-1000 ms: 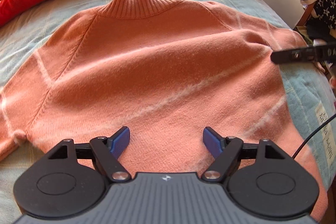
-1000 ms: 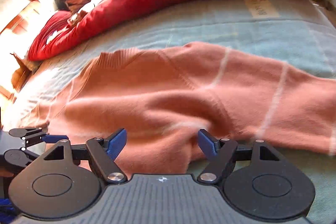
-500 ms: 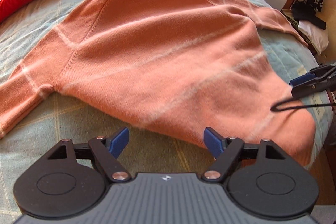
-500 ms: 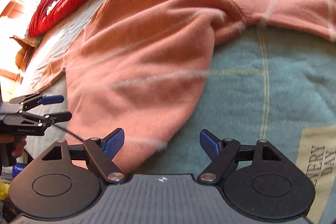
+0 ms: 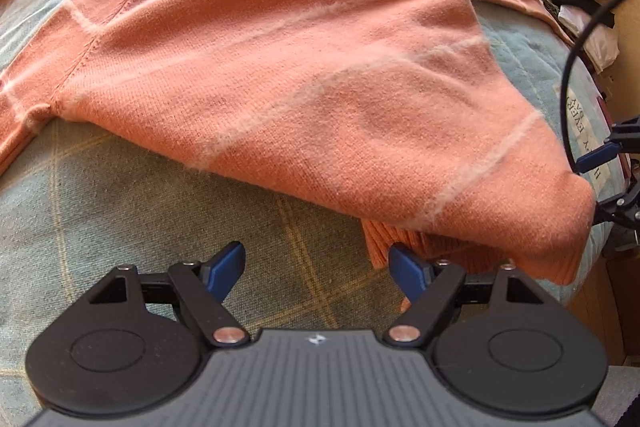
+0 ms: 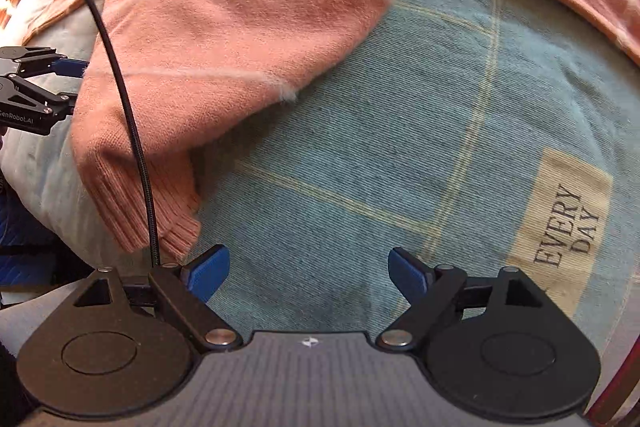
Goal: Fold clothes
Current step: 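Smooth the sweater hem with the right gripper while the left gripper hovers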
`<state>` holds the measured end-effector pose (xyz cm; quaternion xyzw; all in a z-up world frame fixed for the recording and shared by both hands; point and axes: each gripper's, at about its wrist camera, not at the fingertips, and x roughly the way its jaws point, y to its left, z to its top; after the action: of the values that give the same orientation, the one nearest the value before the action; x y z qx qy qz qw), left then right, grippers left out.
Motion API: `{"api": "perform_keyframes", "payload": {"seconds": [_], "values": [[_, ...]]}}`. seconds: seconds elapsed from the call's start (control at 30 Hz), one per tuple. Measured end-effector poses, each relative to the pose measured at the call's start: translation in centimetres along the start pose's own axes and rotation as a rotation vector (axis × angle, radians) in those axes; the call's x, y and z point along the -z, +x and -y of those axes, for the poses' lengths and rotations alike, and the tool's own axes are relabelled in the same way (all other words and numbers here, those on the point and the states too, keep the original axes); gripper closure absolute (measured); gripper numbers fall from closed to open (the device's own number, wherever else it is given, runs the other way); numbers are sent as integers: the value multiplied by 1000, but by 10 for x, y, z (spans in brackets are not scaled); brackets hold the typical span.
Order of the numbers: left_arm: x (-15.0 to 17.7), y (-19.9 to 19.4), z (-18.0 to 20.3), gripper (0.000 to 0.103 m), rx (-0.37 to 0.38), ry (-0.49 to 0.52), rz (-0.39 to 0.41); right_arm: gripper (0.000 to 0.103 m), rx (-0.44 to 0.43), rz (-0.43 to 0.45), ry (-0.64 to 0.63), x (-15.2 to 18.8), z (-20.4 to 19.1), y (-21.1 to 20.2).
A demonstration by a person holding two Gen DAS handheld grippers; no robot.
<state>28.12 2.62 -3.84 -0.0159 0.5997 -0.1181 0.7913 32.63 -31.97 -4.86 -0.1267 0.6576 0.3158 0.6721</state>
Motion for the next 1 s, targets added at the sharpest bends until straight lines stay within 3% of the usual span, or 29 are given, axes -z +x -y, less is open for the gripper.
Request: {"api": "perform_keyframes", "payload": {"seconds": [0.27, 0.37, 0.5, 0.57, 0.77, 0.87, 1.0], "values": [[-7, -4, 3, 24, -39, 8, -41, 13, 47, 63, 76, 2, 18, -37], [-11, -15, 6, 24, -88, 48, -70, 13, 57, 91, 106, 2, 19, -49], [-5, -25, 4, 24, -193, 215, -61, 13, 109, 154, 119, 3, 10, -76], [-2, -31, -6, 24, -189, 249, -53, 13, 144, 190, 128, 5, 1, -91], [-1, -48, -25, 24, -97, 205, -15, 13, 169, 235, 167, 3, -26, -94], [3, -43, -23, 24, -65, 203, -18, 13, 94, 225, 174, -6, -45, -72], [8, -37, -23, 24, -18, 166, -37, 13, -24, 170, 80, -14, -83, -38]]}}
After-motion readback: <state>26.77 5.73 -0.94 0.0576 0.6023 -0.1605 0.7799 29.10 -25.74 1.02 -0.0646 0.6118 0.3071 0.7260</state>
